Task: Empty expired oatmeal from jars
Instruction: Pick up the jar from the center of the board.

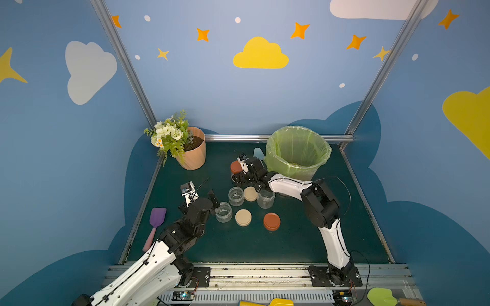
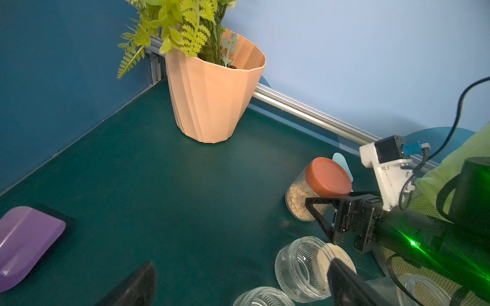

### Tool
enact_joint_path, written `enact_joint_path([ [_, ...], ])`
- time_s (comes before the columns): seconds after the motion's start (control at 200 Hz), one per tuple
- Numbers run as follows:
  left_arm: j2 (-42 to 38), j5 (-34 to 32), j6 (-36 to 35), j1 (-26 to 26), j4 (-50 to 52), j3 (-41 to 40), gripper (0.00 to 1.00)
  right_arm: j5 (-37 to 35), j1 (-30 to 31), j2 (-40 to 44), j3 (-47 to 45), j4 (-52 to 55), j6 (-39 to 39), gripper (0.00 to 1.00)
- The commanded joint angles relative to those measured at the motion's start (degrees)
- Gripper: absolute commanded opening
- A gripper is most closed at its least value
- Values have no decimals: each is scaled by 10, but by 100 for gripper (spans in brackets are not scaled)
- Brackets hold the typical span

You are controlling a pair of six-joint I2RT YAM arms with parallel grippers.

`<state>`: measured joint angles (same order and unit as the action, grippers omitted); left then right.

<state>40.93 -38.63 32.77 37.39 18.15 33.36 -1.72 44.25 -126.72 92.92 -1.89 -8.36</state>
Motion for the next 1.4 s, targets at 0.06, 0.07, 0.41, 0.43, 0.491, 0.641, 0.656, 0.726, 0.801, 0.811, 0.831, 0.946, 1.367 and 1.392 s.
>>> enact_joint_path([
  [0.06, 7, -18, -21, -2, -21, -7, 100, 20, -9, -26, 50, 9, 7, 97],
  [0.07, 7, -19, -21, -1, -22, -7, 100, 20, -9, -27, 51, 8, 6, 97],
  [0.41, 27, -29, -30, -2, -40, -6, 100, 36, -17, -81, 107, 14, 24, 97],
  [0.43, 28, -29, -30, -2, -42, -6, 100, 37, -17, -83, 109, 13, 24, 97],
  [0.491, 31, -30, -33, -3, -45, -5, 100, 33, -17, -85, 110, 7, 25, 97],
  [0.641, 40, -29, -35, -3, -49, -2, 100, 40, -20, -92, 122, 8, 22, 97],
  [0.656, 40, -29, -35, -2, -49, -2, 100, 41, -21, -93, 124, 10, 21, 97],
  [0.726, 45, -29, -36, -3, -51, -1, 100, 45, -21, -95, 127, 11, 20, 96],
  [0.801, 48, -27, -38, -3, -52, -1, 100, 48, -22, -97, 129, 9, 20, 95],
  [0.811, 49, -27, -38, -3, -51, -1, 100, 49, -22, -98, 130, 9, 20, 95],
  [0.831, 49, -27, -39, -3, -51, 0, 100, 50, -22, -100, 132, 11, 20, 94],
  [0.946, 46, -32, -36, -3, -44, 2, 100, 65, -25, -108, 152, 29, 18, 83],
  [1.367, 35, 12, -130, -3, -104, -14, 100, 117, -24, -26, 100, 34, 10, 48],
  [1.392, 36, 16, -139, -2, -107, -14, 100, 123, -25, -15, 101, 41, 8, 47],
])
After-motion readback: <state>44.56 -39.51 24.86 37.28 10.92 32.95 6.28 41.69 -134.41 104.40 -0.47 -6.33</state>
